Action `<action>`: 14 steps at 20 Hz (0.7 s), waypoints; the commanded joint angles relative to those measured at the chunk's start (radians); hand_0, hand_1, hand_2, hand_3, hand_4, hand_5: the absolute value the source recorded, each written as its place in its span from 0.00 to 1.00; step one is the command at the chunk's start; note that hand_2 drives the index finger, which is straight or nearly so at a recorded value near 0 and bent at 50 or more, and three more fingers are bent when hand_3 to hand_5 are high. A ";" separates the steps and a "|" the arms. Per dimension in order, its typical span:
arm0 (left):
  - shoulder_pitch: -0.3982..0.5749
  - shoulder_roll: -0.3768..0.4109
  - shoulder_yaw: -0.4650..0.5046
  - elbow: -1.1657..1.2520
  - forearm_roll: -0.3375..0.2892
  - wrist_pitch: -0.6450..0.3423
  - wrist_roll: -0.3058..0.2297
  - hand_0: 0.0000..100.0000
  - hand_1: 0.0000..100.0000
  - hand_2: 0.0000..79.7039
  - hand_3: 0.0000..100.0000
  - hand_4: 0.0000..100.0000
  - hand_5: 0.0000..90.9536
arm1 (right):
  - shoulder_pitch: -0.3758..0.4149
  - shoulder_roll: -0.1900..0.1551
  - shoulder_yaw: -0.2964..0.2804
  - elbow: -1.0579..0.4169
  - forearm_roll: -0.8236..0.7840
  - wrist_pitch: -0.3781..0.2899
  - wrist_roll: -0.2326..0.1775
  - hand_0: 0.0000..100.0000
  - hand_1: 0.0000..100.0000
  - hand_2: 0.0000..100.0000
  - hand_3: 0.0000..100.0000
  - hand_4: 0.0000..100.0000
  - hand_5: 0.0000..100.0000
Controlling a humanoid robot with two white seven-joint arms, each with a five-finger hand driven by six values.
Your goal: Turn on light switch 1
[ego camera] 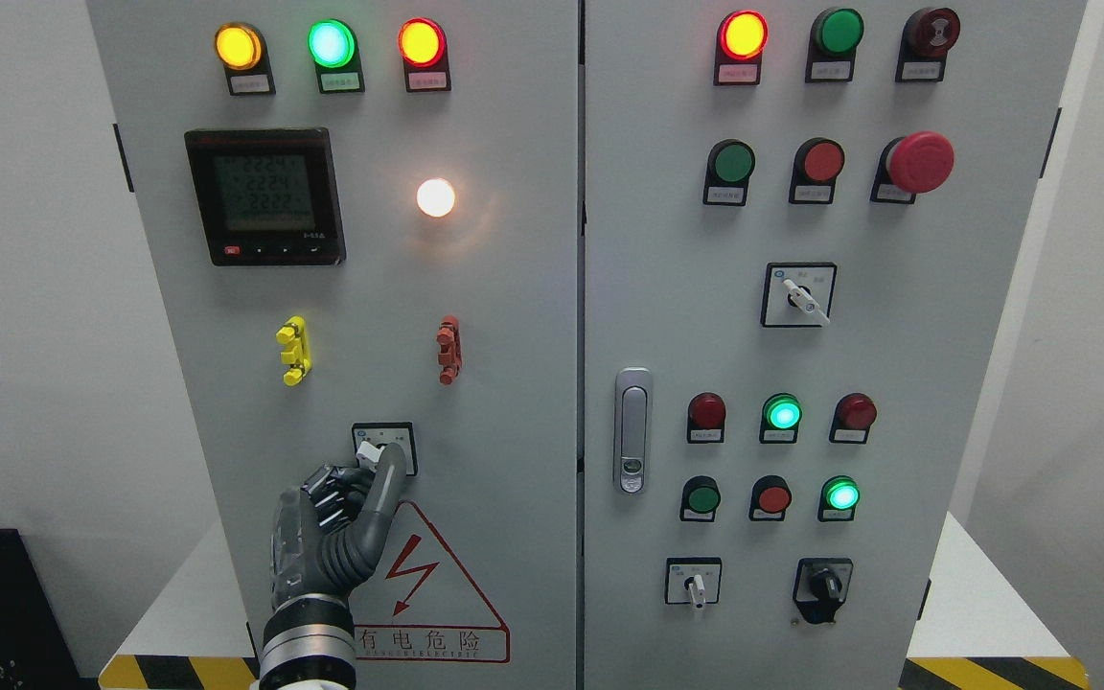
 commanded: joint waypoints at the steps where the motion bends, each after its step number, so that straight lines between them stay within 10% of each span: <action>1: 0.040 0.004 -0.006 -0.061 0.001 -0.011 0.000 0.13 0.49 0.81 0.93 0.93 0.97 | 0.000 0.000 0.000 0.000 0.000 0.000 -0.001 0.31 0.00 0.00 0.00 0.00 0.00; 7: 0.153 0.016 -0.009 -0.102 0.001 -0.072 -0.002 0.13 0.48 0.81 0.93 0.94 0.97 | 0.000 0.000 0.000 0.000 0.000 0.000 -0.001 0.31 0.00 0.00 0.00 0.00 0.00; 14: 0.475 0.062 0.032 -0.081 0.002 -0.419 -0.095 0.13 0.46 0.82 0.99 0.94 0.97 | 0.000 0.000 0.000 0.000 0.000 0.000 -0.001 0.31 0.00 0.00 0.00 0.00 0.00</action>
